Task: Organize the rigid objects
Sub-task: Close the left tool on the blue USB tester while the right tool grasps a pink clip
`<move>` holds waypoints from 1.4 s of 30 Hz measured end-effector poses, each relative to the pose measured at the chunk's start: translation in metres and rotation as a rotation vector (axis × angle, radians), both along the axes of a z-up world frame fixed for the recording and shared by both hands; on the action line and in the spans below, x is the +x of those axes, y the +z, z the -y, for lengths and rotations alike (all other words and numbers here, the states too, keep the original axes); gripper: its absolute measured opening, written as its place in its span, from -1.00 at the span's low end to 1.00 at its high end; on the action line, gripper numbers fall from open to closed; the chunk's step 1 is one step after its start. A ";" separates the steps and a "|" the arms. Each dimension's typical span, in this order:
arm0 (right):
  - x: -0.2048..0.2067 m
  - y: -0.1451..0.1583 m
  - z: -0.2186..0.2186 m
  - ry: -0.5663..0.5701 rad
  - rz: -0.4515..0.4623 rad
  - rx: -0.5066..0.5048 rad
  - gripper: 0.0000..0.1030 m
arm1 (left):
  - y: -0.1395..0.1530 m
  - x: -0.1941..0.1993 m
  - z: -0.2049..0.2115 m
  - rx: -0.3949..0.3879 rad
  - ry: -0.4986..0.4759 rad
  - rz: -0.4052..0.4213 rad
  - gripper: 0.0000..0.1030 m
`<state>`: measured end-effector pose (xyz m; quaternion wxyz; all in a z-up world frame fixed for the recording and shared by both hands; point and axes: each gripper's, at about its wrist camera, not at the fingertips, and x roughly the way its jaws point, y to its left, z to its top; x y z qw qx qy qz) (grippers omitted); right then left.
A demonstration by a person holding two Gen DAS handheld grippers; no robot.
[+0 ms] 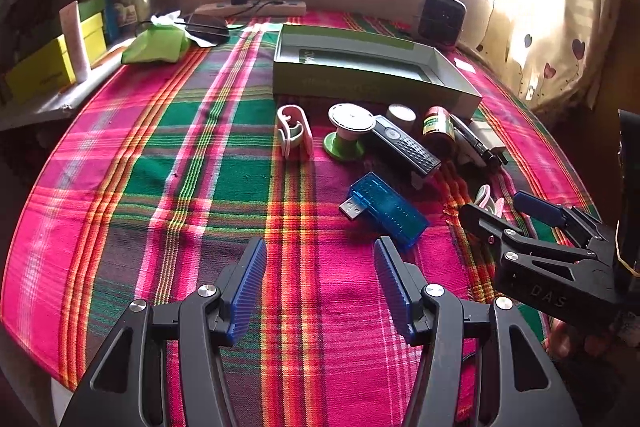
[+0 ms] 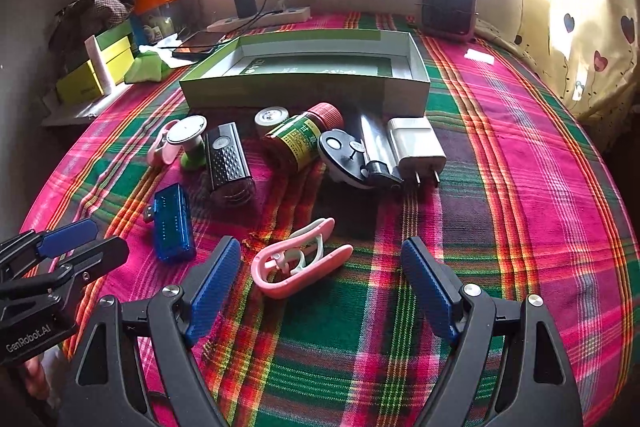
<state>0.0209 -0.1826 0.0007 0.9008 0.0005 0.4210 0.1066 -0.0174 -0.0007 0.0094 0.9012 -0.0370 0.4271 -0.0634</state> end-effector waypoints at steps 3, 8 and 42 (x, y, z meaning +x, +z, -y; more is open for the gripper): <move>-0.004 0.000 0.008 -0.027 0.001 -0.028 0.61 | 0.001 0.004 0.012 -0.010 -0.049 -0.015 0.07; -0.006 -0.002 0.021 -0.057 -0.003 -0.067 0.61 | 0.002 0.009 0.030 -0.012 -0.108 -0.028 0.07; 0.000 -0.003 0.032 -0.016 0.007 -0.066 0.61 | -0.006 0.027 0.024 0.062 -0.036 -0.026 0.06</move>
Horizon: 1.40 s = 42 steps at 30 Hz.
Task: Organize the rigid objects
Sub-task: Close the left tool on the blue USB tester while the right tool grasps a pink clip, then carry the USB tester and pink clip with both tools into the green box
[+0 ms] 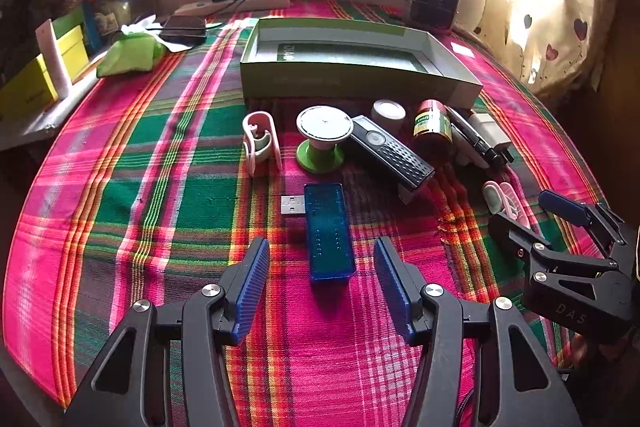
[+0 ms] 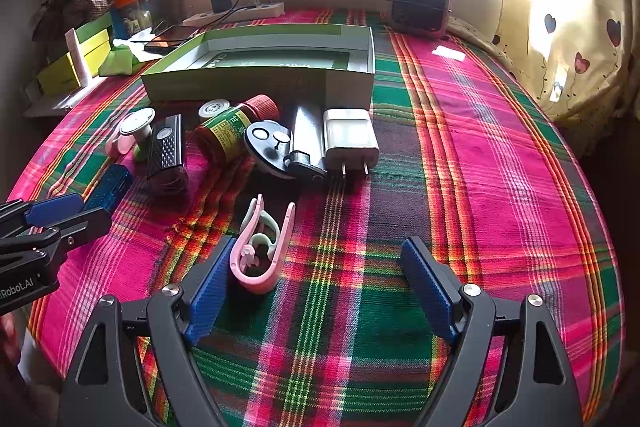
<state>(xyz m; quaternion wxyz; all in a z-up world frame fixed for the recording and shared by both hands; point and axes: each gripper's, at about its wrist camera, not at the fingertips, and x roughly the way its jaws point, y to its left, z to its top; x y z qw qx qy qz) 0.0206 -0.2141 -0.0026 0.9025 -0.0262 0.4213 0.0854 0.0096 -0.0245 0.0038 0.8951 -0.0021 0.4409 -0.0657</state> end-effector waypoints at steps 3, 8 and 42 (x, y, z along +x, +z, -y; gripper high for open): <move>0.002 0.000 -0.001 -0.005 -0.001 -0.001 0.61 | -0.001 0.003 0.004 0.022 -0.009 0.017 0.04; 0.004 0.000 -0.003 0.000 0.002 -0.002 0.60 | -0.001 0.006 0.003 0.024 -0.015 0.029 -0.07; -0.004 0.009 -0.016 0.108 0.055 0.023 -0.52 | 0.008 0.010 0.003 -0.017 -0.048 0.051 -0.59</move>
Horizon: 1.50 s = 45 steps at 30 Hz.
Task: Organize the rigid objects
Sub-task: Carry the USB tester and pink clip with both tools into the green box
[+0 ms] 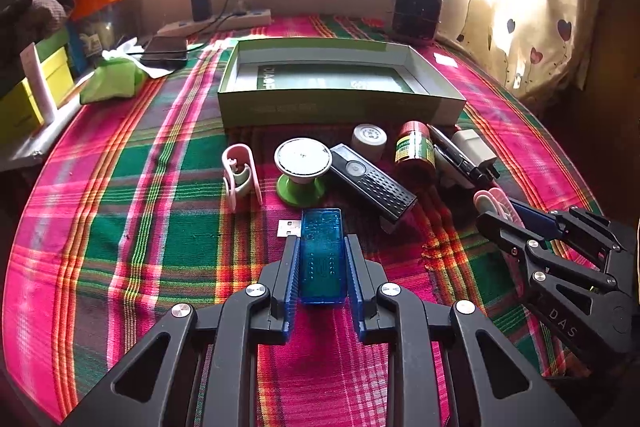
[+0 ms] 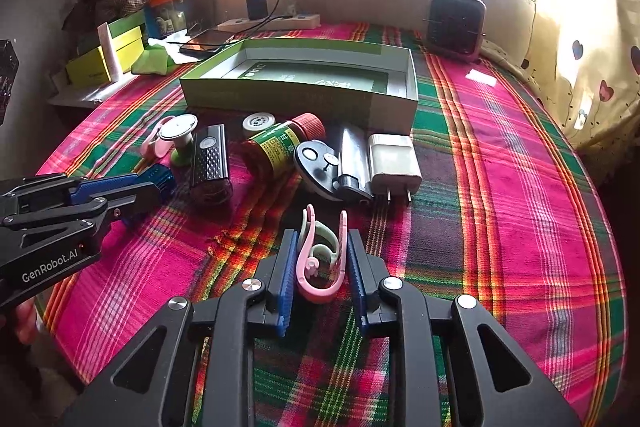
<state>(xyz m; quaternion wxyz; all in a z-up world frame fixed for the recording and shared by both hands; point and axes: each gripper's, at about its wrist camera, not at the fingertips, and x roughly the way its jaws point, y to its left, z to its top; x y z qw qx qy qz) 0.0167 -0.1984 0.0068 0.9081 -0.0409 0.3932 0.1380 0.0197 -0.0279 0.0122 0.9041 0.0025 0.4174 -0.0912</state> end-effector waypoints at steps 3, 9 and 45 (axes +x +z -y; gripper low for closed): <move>0.000 0.006 0.001 -0.002 0.012 0.001 -0.52 | 0.005 0.000 0.000 -0.005 -0.002 0.012 -0.59; 0.006 0.020 0.003 -0.006 0.035 0.014 -0.52 | 0.020 0.006 -0.002 -0.009 -0.005 0.048 -0.59; 0.173 0.040 0.008 -0.039 -0.026 0.010 -0.52 | 0.053 0.178 -0.015 -0.048 -0.024 0.034 -0.60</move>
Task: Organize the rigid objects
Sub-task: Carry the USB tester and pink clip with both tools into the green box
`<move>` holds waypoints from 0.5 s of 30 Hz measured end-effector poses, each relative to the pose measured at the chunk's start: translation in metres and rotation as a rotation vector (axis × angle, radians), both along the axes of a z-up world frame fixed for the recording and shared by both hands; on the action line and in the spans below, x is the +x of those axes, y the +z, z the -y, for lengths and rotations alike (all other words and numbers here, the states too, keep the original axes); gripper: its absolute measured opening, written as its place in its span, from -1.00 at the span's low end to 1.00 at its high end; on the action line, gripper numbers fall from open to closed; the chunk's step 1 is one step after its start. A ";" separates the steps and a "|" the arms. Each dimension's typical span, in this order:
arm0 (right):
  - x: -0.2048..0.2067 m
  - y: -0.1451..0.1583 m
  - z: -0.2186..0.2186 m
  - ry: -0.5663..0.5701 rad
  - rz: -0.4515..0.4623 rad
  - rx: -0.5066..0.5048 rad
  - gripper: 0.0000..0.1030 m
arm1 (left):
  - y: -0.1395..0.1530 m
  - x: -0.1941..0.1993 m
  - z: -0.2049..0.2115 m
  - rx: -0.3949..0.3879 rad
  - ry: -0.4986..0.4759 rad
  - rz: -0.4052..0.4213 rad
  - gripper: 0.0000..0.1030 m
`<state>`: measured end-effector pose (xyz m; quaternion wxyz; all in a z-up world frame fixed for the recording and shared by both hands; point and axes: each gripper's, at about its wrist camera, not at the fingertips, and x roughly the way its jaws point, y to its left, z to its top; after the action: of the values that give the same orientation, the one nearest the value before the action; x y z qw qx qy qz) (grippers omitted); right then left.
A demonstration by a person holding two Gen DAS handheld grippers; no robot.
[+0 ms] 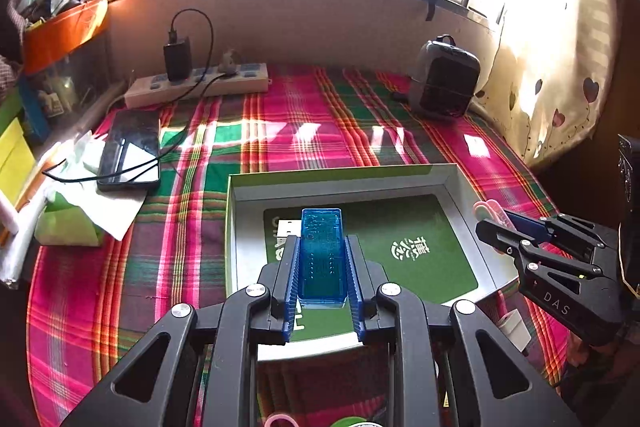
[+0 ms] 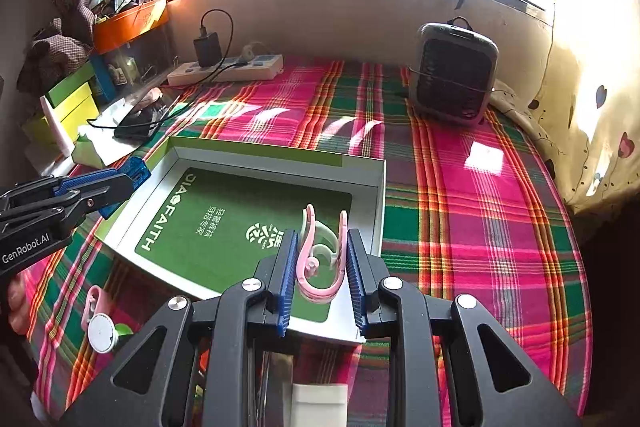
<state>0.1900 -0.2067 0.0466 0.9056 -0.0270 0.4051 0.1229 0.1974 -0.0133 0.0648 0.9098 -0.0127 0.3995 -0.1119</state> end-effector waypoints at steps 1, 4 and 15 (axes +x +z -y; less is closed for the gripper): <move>0.006 -0.003 -0.001 0.002 -0.010 -0.004 -0.52 | -0.002 0.004 0.000 0.002 -0.001 -0.007 -0.60; 0.021 -0.011 -0.003 0.001 -0.035 -0.013 -0.52 | -0.009 0.016 0.000 -0.006 -0.002 -0.029 -0.59; 0.056 -0.030 -0.013 0.024 -0.098 -0.053 -0.52 | -0.033 0.043 0.005 0.014 -0.013 -0.086 -0.59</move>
<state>0.2463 -0.1938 0.0162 0.8819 -0.0497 0.4519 0.1244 0.2406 -0.0187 0.0319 0.8911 -0.0083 0.4392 -0.1143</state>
